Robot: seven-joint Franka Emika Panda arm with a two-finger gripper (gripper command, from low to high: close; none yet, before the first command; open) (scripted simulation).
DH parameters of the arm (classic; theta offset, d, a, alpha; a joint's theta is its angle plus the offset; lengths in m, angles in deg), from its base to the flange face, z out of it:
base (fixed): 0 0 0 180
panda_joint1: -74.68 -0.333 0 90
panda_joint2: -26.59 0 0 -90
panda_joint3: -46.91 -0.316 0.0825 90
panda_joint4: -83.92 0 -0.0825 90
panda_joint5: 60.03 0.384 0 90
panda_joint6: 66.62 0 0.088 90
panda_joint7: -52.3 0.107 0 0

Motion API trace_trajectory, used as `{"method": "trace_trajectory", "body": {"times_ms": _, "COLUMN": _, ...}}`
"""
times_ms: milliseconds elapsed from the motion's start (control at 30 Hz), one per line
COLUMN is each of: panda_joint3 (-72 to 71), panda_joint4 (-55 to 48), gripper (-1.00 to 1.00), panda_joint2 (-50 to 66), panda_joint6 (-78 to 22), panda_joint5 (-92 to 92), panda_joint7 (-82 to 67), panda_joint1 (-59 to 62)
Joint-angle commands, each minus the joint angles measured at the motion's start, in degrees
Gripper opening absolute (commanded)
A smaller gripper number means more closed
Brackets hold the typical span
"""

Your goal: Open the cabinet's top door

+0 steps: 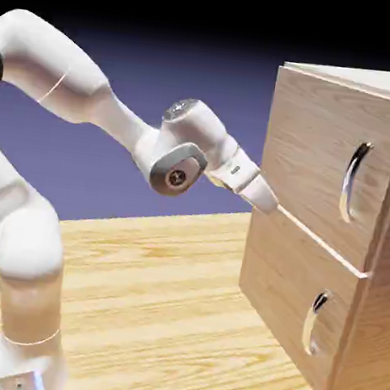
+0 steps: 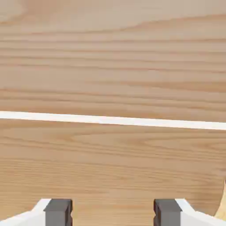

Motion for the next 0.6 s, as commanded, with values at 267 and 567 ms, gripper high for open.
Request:
{"method": "trace_trajectory", "body": {"times_ms": 267, "panda_joint3": 9.6, "panda_joint4": -3.6, "gripper": 0.0, "panda_joint2": -4.8, "panda_joint6": -0.9, "panda_joint5": -22.4, "panda_joint7": -10.6, "panda_joint1": -7.8}}
{"method": "trace_trajectory", "body": {"times_ms": 567, "panda_joint3": 19.2, "panda_joint4": -7.2, "gripper": 0.0, "panda_joint2": -9.6, "panda_joint6": -1.8, "panda_joint5": -44.9, "panda_joint7": -21.3, "panda_joint1": -15.5}}
